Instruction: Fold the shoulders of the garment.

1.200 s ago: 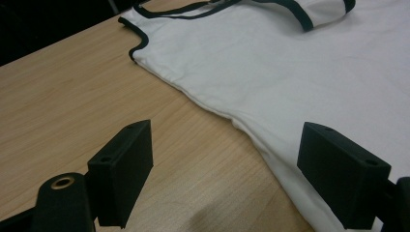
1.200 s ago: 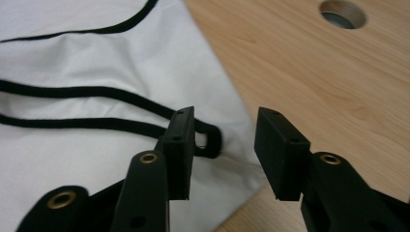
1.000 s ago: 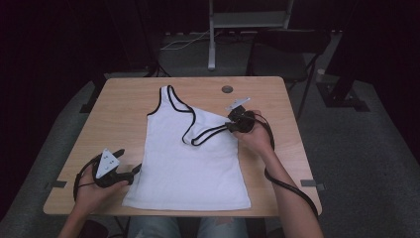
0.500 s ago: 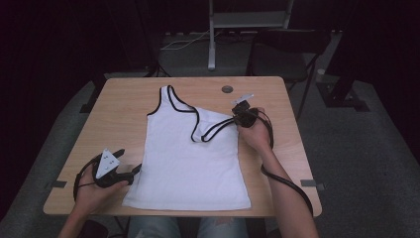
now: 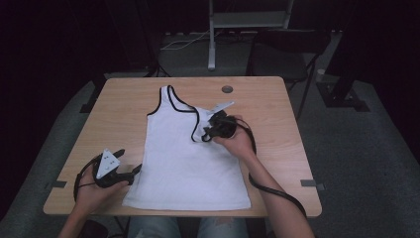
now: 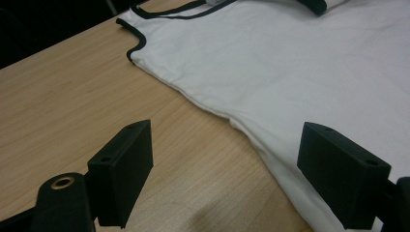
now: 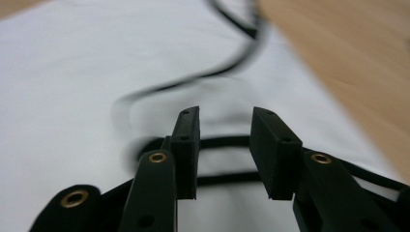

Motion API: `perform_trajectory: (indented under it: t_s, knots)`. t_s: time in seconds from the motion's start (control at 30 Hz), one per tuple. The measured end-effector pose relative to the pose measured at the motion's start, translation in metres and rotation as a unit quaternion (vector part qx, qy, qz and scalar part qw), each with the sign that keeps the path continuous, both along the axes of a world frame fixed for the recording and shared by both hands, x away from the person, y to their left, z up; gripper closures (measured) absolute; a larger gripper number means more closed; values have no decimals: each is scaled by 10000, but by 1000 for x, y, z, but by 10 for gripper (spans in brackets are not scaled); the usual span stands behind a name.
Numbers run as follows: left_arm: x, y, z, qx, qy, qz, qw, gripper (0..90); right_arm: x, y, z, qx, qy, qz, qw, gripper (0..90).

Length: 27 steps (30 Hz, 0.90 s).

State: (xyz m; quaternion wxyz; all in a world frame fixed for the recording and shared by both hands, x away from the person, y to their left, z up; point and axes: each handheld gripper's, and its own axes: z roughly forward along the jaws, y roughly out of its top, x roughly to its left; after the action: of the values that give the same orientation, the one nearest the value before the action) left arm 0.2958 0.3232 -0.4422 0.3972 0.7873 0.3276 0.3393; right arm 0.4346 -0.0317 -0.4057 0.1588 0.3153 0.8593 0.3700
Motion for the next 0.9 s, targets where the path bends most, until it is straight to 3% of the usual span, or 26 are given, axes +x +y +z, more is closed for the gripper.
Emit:
perform_trajectory:
  t_s: [0.2,0.43,0.53,0.63,0.73,0.8,0.83,0.9]
  knots:
    - [-1,0,0,-24,19,-6,10000,203,-12,22,-14,-286,30,242,9993,633]
    - [-1,0,0,-2,15,-3,10000,202,-21,23,-27,-324,80,218,9992,627]
    - [-1,-1,0,14,29,-5,10000,203,-22,21,-25,-262,140,226,9993,611]
    - [-1,0,0,25,22,-12,10000,203,-16,12,-12,140,103,117,9998,602]
    - [0,0,0,1,34,-3,10000,202,-2,-1,0,542,101,-184,9983,596]
    - [-1,0,0,13,32,-8,10000,202,10,-8,1,529,108,-449,9975,589]
    - [-1,0,0,13,27,-10,10000,203,14,-8,-1,389,118,-582,9975,586]
    - [-1,0,0,-6,21,-13,10000,203,16,-5,-6,243,165,-525,9982,576]
